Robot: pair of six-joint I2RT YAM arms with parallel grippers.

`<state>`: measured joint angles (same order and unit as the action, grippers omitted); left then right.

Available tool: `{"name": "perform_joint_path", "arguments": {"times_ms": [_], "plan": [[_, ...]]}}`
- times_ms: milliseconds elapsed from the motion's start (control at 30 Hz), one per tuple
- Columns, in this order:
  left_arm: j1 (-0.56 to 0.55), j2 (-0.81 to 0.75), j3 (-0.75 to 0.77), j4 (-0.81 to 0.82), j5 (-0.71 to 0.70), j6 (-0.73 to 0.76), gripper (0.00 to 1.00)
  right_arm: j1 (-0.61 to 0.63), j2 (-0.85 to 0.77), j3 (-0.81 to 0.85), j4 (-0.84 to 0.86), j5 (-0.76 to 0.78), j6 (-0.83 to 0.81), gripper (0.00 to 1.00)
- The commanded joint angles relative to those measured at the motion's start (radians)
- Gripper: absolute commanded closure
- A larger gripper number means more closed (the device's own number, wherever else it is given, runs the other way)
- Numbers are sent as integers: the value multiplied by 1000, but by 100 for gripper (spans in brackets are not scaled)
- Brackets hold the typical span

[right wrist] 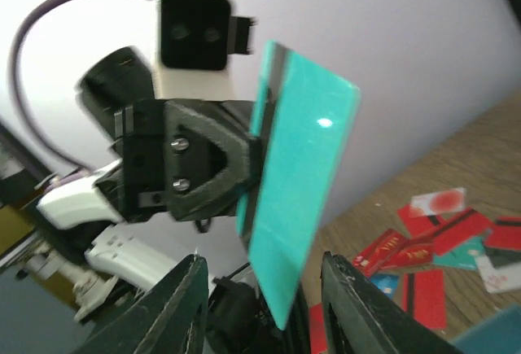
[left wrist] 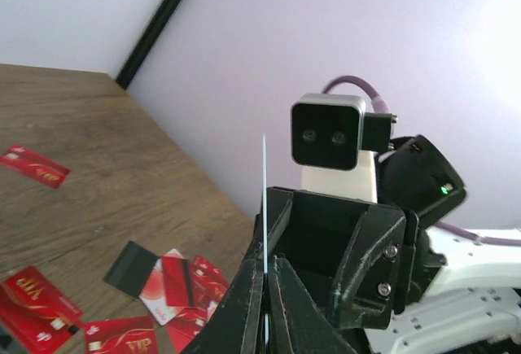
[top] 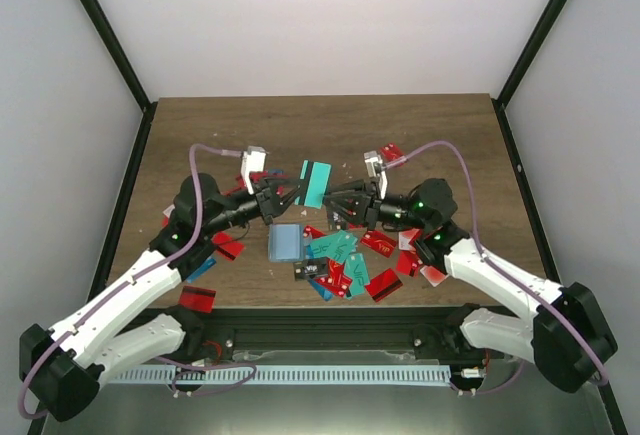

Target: Put the credit cards into the card holder

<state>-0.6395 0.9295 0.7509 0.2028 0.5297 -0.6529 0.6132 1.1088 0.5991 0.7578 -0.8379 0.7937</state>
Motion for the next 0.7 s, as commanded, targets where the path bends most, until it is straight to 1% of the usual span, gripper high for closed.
{"name": "perform_joint_path", "arguments": {"times_ms": [0, 100, 233, 300, 433, 533, 667], "plan": [[3, -13, 14, -125, -163, 25, 96, 6, -18, 48, -290, 253, -95, 60], [3, 4, 5, -237, -246, 44, 96, 6, 17, 70, -478, 375, -134, 60], [3, 60, -43, -243, -246, 35, 96, 12, 128, 94, -605, 399, -139, 62], [3, 95, -59, -237, -255, 28, 96, 29, 190, 107, -637, 400, -150, 62], [3, 143, -88, -217, -292, 8, 96, 84, 304, 155, -692, 433, -184, 58], [3, 182, -94, -225, -321, 6, 96, 112, 372, 190, -713, 460, -207, 56], [3, 210, -102, -243, -371, 5, 96, 137, 459, 229, -718, 451, -229, 54]]}}
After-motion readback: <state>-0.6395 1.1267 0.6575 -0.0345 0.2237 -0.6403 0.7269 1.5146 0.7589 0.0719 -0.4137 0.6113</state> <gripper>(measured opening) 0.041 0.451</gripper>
